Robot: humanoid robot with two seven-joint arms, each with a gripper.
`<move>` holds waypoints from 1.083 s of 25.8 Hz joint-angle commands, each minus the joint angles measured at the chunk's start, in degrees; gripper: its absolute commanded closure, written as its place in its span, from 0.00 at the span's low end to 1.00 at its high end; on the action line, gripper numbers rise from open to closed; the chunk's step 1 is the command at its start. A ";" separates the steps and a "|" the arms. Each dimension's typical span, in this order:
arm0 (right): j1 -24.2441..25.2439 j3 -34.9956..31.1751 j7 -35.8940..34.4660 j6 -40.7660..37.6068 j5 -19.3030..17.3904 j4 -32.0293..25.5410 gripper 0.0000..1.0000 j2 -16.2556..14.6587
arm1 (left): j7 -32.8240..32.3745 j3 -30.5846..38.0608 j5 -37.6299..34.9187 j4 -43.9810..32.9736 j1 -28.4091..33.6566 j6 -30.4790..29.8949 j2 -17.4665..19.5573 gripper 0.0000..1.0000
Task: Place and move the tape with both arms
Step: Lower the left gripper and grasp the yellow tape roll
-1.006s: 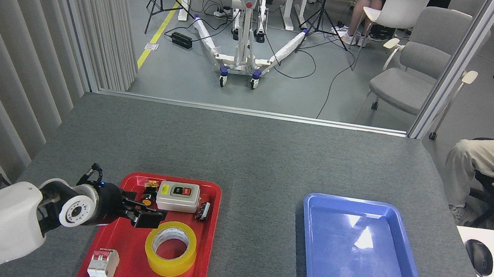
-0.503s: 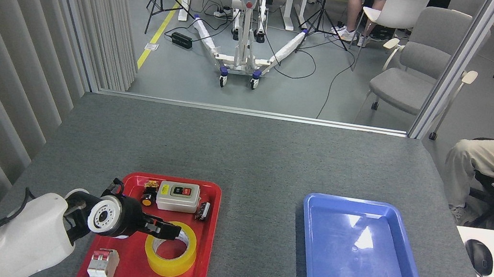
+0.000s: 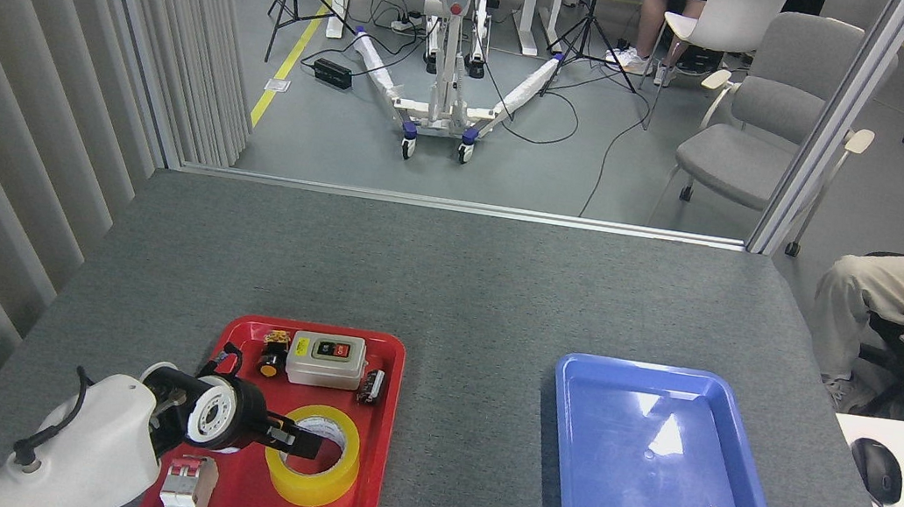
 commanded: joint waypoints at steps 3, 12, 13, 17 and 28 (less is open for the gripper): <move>0.17 0.03 0.03 0.09 -0.04 0.00 0.00 0.01 | -0.12 0.17 -2.81 6.36 0.07 -0.12 -3.49 0.14; 0.35 0.55 0.03 0.17 -0.13 0.00 0.00 0.01 | -0.29 2.10 -6.15 10.05 0.07 -0.74 -4.99 0.44; 0.44 0.82 0.03 0.09 -0.13 0.00 0.00 0.01 | -0.47 2.10 -6.06 10.14 0.07 -0.82 -4.99 0.49; 0.79 0.90 0.03 0.09 -0.13 0.18 0.00 0.01 | -3.10 2.10 -5.36 9.26 0.07 -1.26 -4.99 0.99; 0.70 0.90 0.20 0.70 -0.04 0.09 0.00 -0.26 | -3.81 5.26 -5.62 5.75 0.69 -3.28 -4.81 1.00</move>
